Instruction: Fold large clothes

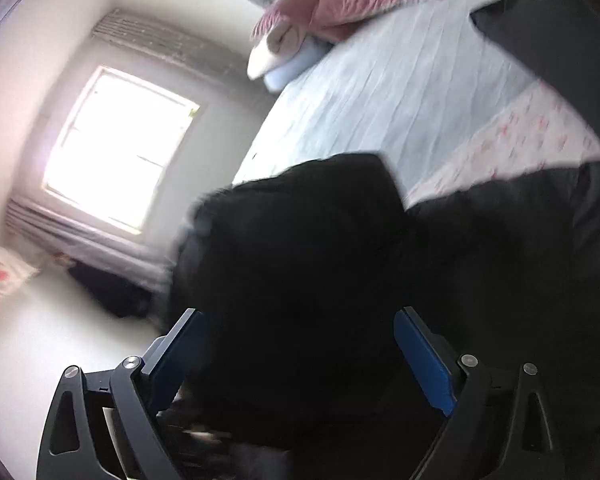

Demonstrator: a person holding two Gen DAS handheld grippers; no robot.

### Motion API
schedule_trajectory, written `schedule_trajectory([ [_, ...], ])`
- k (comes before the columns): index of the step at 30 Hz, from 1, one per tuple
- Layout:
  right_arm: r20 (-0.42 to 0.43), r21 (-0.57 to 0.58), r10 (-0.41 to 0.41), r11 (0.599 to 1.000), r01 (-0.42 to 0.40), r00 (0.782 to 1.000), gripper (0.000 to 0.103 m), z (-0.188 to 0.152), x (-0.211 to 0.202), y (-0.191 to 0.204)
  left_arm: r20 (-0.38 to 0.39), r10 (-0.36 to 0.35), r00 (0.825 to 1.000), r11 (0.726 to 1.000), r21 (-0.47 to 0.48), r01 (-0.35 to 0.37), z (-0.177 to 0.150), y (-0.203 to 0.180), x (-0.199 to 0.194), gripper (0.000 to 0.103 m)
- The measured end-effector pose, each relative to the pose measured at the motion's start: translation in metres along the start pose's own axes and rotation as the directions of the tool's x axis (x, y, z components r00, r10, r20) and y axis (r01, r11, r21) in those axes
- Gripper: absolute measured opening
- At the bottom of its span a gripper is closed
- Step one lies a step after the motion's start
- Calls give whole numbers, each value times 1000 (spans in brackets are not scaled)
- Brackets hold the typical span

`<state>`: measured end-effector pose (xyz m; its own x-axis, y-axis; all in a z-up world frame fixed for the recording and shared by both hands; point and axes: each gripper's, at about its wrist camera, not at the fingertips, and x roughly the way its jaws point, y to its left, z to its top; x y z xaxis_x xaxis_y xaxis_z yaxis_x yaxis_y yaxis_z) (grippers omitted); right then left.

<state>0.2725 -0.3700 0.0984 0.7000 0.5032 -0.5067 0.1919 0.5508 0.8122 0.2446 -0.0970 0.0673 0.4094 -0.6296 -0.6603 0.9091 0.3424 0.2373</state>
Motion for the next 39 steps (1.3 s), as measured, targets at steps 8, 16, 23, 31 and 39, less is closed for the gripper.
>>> schedule_trajectory([
  [8, -133, 213, 26, 977, 3, 991, 98, 5, 20, -15, -39, -9, 999, 999, 41, 11, -13, -29, -7, 19],
  [16, -264, 141, -160, 969, 202, 951, 24, -6, 69, -27, 3, -127, 992, 933, -340, 121, -34, 23, -58, 56],
  [23, -186, 160, -91, 980, 121, 978, 11, -3, 31, -25, 266, -362, 894, 466, -779, 421, -89, 100, -96, 83],
  [31, -190, 91, -78, 991, 96, 979, 11, -4, 42, -10, 558, -417, 717, -134, -818, 559, -135, 96, -22, 93],
  [39, -195, 52, -124, 989, 136, 973, 11, -3, 34, -19, 628, -350, 695, -419, -769, 483, -143, 82, 38, 98],
])
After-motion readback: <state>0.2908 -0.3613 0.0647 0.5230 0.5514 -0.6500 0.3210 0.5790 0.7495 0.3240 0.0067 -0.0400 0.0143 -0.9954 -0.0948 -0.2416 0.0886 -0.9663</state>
